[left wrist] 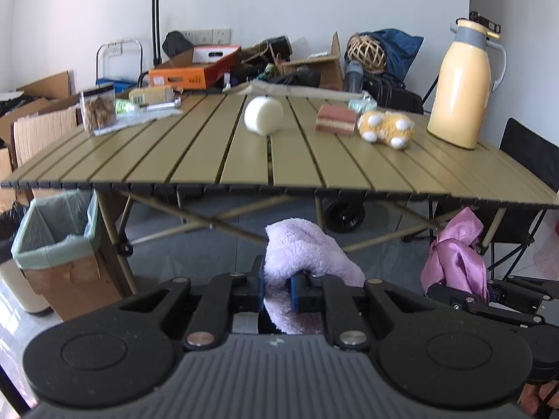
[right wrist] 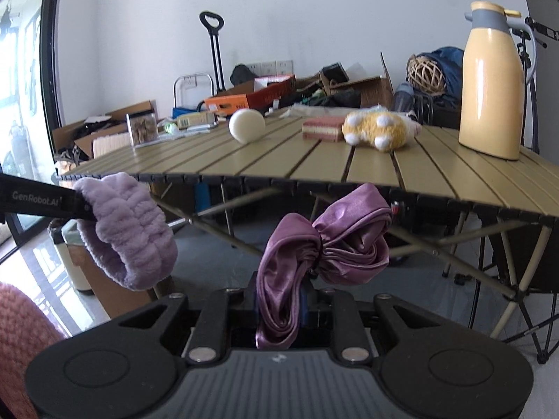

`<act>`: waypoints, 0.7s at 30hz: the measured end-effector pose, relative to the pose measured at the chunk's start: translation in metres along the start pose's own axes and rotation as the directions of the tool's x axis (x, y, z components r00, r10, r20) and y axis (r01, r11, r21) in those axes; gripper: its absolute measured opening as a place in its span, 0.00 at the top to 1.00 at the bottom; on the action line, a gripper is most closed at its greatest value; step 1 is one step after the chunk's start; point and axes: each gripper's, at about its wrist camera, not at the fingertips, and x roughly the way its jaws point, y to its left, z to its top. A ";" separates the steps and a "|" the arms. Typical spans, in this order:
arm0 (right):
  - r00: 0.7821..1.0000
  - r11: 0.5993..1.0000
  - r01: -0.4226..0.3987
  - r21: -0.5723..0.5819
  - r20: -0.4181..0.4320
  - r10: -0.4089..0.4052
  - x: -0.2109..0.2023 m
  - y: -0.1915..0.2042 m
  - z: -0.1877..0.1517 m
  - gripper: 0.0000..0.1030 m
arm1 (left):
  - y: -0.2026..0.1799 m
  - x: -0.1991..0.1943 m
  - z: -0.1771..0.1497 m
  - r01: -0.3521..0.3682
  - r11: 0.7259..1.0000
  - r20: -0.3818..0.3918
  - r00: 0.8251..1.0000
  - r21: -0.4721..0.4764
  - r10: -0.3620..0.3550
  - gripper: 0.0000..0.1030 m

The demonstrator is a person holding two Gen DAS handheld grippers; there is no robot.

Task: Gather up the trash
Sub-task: 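Carry the headband and scrunchie down toward the black bin with both grippers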

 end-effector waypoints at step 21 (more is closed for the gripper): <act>0.967 0.993 0.101 0.055 -0.241 -0.085 0.029 -0.025 -0.050 0.82 | 0.025 0.051 -0.056 -0.059 0.998 -0.178 0.982 -0.013 0.055 0.87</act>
